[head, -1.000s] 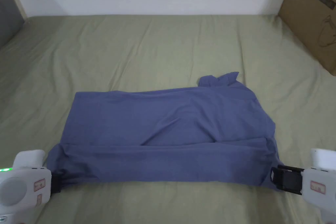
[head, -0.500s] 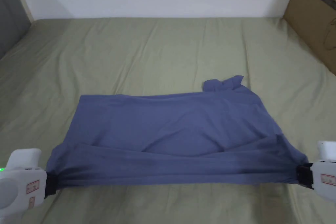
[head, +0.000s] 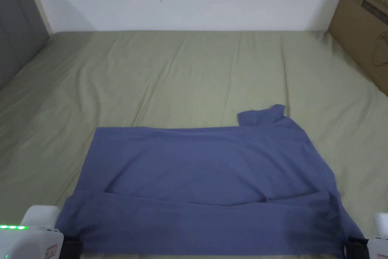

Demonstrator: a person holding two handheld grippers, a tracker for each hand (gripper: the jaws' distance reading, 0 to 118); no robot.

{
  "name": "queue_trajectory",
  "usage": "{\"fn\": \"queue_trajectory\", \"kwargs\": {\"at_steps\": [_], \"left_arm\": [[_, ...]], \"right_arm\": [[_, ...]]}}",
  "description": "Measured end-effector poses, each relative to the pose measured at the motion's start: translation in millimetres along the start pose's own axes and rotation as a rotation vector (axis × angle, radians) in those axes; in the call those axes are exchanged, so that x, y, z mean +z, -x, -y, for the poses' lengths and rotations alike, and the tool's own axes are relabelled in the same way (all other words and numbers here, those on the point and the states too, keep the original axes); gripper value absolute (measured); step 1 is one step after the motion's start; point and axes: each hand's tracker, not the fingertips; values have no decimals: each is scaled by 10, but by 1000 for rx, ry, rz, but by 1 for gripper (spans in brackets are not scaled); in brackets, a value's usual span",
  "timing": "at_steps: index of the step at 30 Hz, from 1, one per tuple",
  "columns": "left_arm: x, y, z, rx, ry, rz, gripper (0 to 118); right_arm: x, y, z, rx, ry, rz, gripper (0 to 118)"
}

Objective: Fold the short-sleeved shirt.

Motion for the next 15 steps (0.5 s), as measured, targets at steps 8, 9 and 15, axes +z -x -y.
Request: {"fn": "queue_trajectory", "kwargs": {"at_steps": [8, 9, 15], "left_arm": [[532, -116, -505, 137, -228, 152, 0], [496, -177, -555, 136, -208, 131, 0], [208, -433, -753, 113, -169, 135, 0]], "right_arm": [[413, 45, -611, -112, -198, -120, 7], [375, 75, -654, -122, -192, -115, 0], [1, 279, -844, -131, -145, -180, 0]]}}
